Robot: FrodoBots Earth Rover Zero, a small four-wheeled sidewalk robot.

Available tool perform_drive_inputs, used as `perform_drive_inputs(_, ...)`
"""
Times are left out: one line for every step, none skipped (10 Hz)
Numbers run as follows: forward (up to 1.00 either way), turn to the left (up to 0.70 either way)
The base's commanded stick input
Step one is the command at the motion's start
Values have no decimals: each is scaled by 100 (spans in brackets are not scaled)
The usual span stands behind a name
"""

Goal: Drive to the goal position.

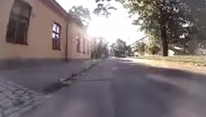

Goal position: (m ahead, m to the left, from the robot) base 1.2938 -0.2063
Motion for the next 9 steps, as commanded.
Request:
perform_drive_inputs(70, -5)
perform_drive_inputs(70, -6)
perform_drive_inputs(70, -11)
perform_drive_inputs(70, -12)
perform_drive_inputs(70, -6)
perform_drive_inputs(70, -3)
perform_drive_inputs(70, -9)
perform_drive_inputs(70, -4)
perform_drive_inputs(70, -7)
